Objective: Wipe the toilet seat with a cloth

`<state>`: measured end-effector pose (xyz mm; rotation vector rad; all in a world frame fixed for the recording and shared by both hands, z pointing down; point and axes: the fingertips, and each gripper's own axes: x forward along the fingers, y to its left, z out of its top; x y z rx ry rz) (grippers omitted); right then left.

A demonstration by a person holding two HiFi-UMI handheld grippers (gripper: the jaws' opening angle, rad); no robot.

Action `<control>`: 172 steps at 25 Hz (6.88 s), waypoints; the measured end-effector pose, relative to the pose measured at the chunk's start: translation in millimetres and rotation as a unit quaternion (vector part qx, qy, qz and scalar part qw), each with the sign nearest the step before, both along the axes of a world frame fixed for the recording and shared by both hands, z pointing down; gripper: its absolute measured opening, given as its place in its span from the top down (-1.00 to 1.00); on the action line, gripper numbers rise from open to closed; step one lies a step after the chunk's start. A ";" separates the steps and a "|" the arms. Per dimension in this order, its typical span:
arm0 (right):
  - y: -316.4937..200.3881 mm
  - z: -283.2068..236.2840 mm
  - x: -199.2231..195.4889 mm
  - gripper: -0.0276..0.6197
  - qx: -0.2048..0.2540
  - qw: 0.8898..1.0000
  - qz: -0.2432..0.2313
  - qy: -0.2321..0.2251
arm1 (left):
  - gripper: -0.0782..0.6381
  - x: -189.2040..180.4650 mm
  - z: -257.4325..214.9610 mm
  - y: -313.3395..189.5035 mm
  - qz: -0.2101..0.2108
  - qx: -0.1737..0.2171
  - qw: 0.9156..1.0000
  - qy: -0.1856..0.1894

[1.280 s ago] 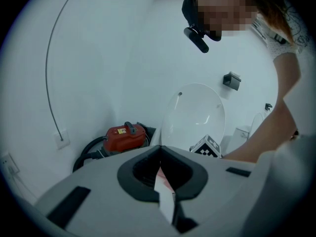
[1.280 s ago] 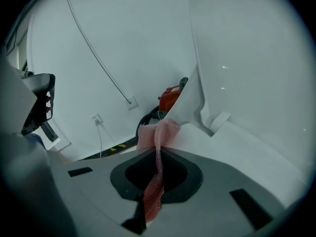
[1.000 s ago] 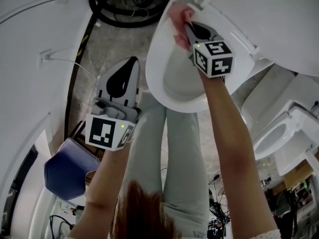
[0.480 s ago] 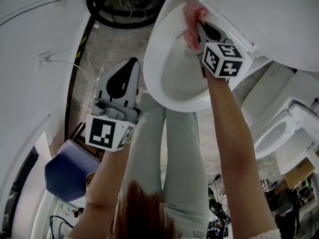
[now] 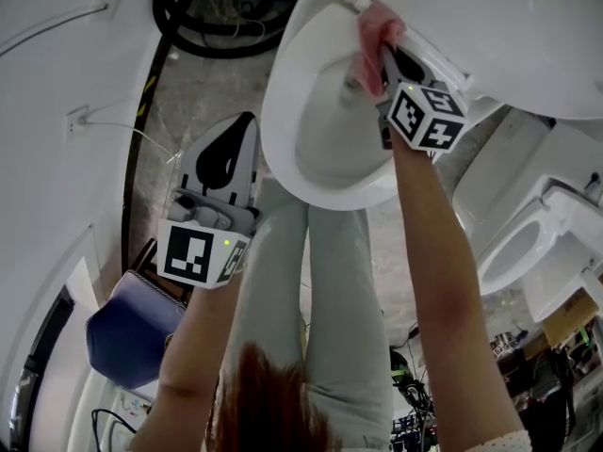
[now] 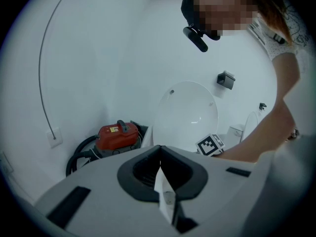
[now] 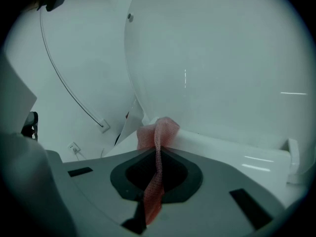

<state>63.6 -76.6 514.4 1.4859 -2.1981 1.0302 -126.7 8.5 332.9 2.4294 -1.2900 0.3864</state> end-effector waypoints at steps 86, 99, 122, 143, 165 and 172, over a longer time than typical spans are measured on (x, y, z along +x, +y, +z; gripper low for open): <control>156.1 11.8 129.4 0.85 -0.063 0.977 -0.174 0.103 | 0.78 67.1 -9.4 18.9 0.095 0.010 0.995 0.013; 170.9 14.1 119.2 0.84 -0.096 0.978 -0.137 0.126 | 0.78 80.5 -24.9 21.8 0.111 0.020 0.994 0.014; 210.8 -132.2 74.6 0.84 -0.047 0.995 0.085 -0.006 | 0.78 64.9 -113.8 45.3 0.137 0.042 0.990 0.014; 193.3 -496.4 85.3 0.84 0.227 0.959 0.163 0.042 | 0.78 69.1 -308.9 41.4 0.156 0.102 0.982 0.019; 215.7 -656.7 49.9 0.83 0.360 0.912 0.155 0.124 | 0.78 52.3 -441.0 47.6 0.170 0.181 0.968 0.034; 217.4 -665.4 48.9 0.83 0.371 0.903 0.163 0.139 | 0.77 55.7 -443.2 48.8 0.179 0.183 0.966 0.037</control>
